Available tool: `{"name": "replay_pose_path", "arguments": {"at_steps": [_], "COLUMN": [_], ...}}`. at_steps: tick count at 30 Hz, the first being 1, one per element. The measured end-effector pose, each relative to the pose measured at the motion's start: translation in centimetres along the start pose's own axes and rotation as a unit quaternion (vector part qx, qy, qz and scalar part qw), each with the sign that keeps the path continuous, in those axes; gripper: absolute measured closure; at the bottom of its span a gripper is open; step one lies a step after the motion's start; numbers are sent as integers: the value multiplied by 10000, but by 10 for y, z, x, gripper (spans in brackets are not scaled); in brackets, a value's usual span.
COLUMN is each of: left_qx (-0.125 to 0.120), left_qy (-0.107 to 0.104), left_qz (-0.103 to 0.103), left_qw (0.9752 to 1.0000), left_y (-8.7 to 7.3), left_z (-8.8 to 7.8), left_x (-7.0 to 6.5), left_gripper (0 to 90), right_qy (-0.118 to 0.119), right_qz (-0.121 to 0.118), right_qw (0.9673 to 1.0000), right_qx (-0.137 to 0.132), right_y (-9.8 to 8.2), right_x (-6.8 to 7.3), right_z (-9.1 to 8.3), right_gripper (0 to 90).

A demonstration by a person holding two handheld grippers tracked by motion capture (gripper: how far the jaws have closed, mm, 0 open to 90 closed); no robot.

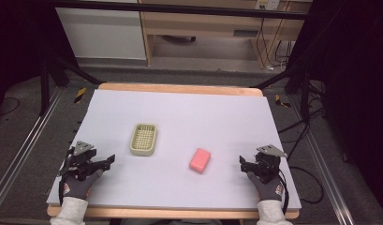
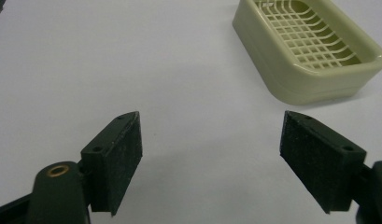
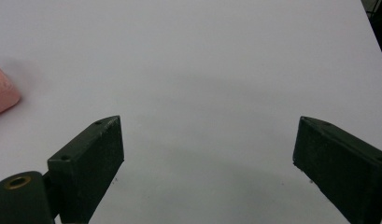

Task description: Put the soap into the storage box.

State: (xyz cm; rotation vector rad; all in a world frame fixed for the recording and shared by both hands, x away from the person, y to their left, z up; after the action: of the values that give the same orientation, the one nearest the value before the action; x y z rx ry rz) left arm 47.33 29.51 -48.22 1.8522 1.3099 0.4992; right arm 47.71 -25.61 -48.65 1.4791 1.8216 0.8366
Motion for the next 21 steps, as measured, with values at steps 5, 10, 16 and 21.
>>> {"name": "replay_pose_path", "arguments": {"at_steps": [5, 10, 16, 21], "left_qx": [5, -52, -102, -132], "left_qy": [-18, -90, -124, -163], "left_qz": [3, 78, 129, 205], "left_qw": [10000, 9999, 9998, 9996], "left_y": [0, 3, 6, 7], "left_z": [0, -4, -4, -3], "left_x": [-2, -9, -18, -26], "left_gripper": [232, 247, 253, 252], "right_qy": [-13, -2, -10, 44], "right_qz": [36, 23, 22, -46], "right_qw": [10000, 10000, 10000, 10000], "right_qx": [9, -15, -19, -18], "right_y": [0, 0, -1, 0], "right_x": [-1, -3, -2, 1], "right_z": [-1, -3, -3, -3], "right_gripper": [79, 76, 74, 73]}}
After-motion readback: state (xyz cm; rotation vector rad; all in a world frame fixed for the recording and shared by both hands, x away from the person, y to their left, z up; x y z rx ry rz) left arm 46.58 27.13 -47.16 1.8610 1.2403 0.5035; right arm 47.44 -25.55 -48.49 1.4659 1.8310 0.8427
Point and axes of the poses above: each handheld gripper's, and its own axes: z roughly forward along the jaws, y roughly out of its top, x roughly to its left, the point moved 3 cm from there along z, roughly forward along the jaws, and after that the axes turned 5 degrees about -y, right-handed, at the moved point
